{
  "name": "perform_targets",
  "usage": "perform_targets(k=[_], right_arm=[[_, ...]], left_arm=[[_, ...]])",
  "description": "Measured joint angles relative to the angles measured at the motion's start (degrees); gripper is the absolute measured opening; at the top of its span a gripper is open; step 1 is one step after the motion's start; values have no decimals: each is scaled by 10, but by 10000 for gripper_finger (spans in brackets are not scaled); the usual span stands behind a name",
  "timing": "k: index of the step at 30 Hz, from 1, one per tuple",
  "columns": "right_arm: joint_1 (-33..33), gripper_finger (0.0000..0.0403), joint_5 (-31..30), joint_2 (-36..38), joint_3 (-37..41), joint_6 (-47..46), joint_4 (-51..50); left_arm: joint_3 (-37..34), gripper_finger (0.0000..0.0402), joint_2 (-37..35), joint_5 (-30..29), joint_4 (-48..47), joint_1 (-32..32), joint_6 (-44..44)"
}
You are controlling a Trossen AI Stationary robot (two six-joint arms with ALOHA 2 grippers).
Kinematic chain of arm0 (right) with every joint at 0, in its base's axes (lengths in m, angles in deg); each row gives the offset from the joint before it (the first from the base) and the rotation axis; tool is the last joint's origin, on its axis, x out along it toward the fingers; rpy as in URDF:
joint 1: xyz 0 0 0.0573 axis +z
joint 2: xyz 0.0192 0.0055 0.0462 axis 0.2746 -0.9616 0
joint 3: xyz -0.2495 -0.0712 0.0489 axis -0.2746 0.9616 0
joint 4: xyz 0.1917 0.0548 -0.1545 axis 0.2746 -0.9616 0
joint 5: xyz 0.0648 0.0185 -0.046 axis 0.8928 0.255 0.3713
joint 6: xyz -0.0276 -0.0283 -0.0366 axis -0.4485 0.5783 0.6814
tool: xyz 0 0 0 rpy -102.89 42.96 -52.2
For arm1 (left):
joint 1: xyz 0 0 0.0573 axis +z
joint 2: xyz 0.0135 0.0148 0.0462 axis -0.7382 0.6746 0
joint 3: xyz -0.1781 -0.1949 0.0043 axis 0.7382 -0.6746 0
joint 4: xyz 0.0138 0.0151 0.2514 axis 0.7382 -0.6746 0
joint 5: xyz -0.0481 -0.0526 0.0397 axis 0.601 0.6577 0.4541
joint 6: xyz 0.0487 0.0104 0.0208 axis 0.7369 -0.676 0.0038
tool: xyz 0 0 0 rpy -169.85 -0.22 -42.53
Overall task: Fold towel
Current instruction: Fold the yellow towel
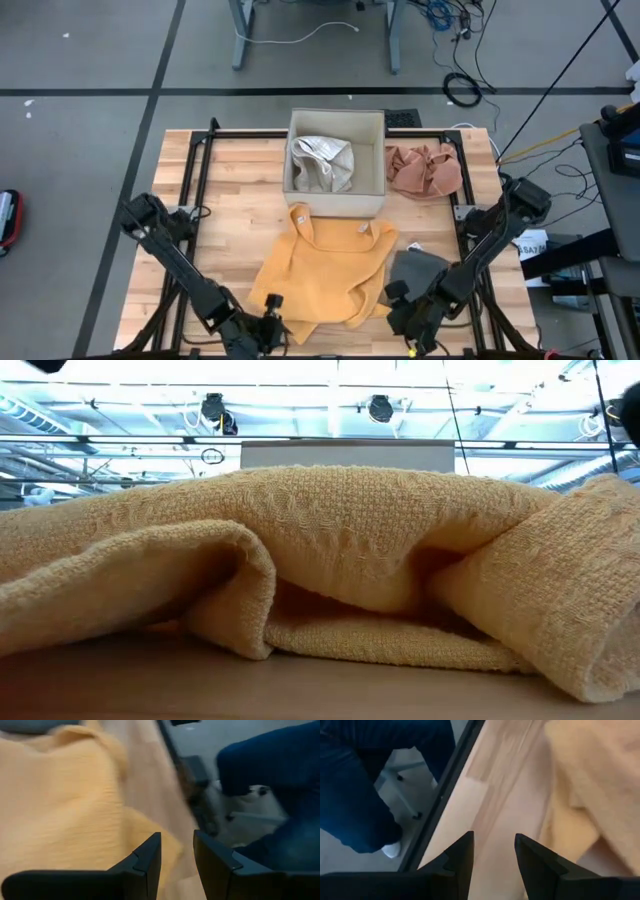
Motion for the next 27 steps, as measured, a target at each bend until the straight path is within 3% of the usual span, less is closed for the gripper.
perform_targets(k=[4, 15, 27], right_arm=[[11, 132, -2, -19, 0, -9, 0], [9, 132, -74, -30, 0, -10, -59], [-4, 132, -83, -100, -2, -8, -29]], left_arm=[[0, 119, 48, 36, 61, 4, 10], [0, 119, 101, 38, 70, 13, -11], [1, 120, 140, -1, 68, 14, -9]])
